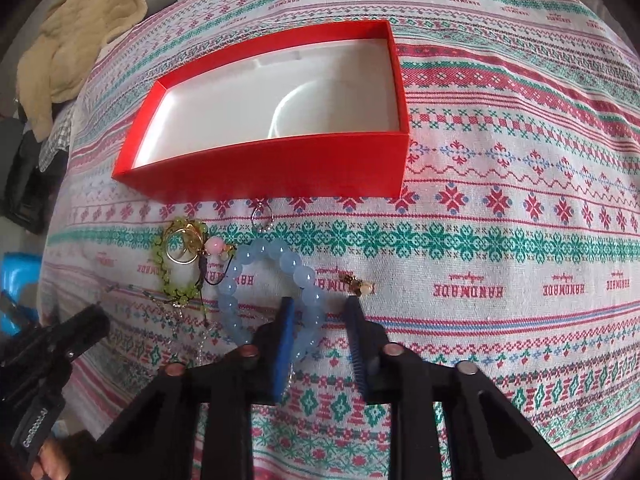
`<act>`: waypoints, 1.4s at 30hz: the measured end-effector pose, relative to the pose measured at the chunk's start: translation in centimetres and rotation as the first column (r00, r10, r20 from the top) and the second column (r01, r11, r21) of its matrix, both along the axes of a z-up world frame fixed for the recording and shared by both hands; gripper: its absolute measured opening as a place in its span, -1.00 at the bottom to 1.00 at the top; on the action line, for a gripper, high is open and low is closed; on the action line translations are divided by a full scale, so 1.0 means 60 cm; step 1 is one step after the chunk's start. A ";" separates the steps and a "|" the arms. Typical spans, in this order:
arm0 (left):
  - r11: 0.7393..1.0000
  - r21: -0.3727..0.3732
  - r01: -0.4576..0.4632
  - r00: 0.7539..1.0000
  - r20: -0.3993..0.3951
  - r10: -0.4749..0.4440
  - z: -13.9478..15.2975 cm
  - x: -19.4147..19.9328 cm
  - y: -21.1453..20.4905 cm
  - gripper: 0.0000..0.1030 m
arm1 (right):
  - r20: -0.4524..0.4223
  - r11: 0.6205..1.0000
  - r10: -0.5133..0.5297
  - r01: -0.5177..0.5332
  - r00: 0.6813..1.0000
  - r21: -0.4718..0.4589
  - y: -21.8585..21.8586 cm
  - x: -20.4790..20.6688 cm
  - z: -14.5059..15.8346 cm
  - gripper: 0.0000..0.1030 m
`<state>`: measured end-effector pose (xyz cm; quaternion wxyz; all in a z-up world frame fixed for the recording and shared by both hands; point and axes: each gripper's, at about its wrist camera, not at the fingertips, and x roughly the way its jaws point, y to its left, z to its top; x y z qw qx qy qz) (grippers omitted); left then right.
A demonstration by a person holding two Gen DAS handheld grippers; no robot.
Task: Organize jewelry
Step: 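Grasp the thin beaded bracelet with the left tool while the right tool grasps the light blue bead bracelet, then carry both bracelets into the red box and open both tools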
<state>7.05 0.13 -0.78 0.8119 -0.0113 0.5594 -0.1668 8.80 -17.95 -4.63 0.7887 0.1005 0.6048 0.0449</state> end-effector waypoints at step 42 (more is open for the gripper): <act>0.993 -0.079 -0.091 0.987 0.123 0.101 0.086 0.028 0.004 -0.94 | 0.309 0.999 -0.004 -0.010 0.951 0.046 -0.021 -0.049 0.190 -0.78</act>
